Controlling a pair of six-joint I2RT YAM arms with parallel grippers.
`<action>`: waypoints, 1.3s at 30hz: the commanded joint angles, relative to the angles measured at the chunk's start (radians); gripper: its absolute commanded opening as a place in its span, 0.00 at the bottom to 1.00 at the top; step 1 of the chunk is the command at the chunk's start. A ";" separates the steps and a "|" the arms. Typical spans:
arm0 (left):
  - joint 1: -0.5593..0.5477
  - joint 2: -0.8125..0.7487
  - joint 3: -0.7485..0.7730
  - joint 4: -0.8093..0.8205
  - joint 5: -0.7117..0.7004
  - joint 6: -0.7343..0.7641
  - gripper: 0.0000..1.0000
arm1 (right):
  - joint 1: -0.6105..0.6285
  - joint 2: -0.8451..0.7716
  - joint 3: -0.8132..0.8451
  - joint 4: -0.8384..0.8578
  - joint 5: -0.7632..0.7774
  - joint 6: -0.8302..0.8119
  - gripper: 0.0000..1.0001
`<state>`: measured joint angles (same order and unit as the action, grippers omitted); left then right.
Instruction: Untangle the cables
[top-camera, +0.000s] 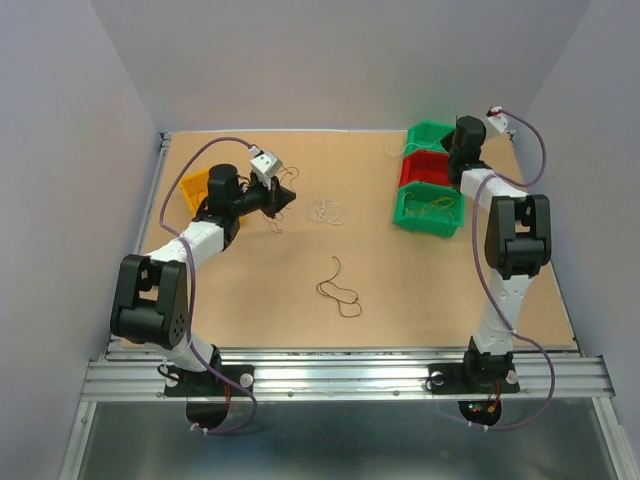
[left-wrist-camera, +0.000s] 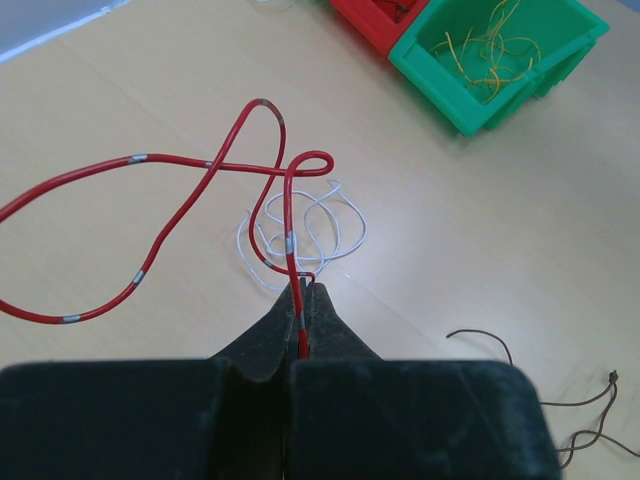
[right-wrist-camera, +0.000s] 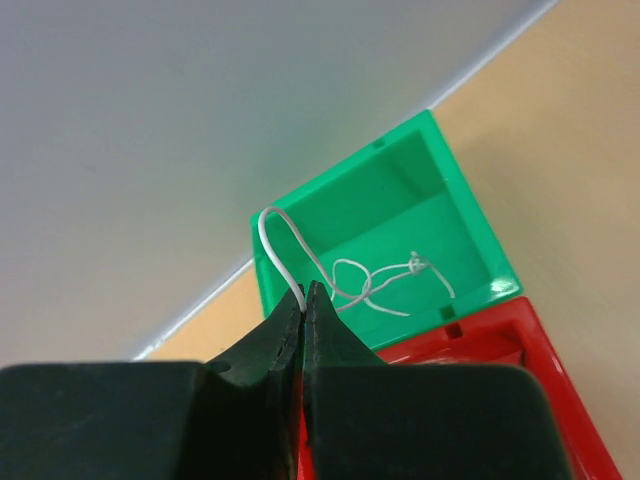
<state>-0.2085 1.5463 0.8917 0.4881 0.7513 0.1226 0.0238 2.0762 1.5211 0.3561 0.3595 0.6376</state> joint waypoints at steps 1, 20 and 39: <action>-0.008 -0.060 -0.014 0.030 0.011 0.011 0.00 | -0.001 -0.050 -0.010 -0.039 0.220 0.053 0.01; -0.014 -0.066 -0.019 0.030 -0.012 0.018 0.00 | -0.051 -0.130 -0.026 -0.055 0.216 0.062 0.01; -0.019 -0.063 -0.016 0.024 -0.004 0.022 0.00 | 0.008 0.074 0.192 -0.111 -0.100 -0.105 0.02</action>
<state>-0.2214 1.5318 0.8894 0.4877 0.7319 0.1318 0.0334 2.1185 1.6417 0.2462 0.3126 0.5457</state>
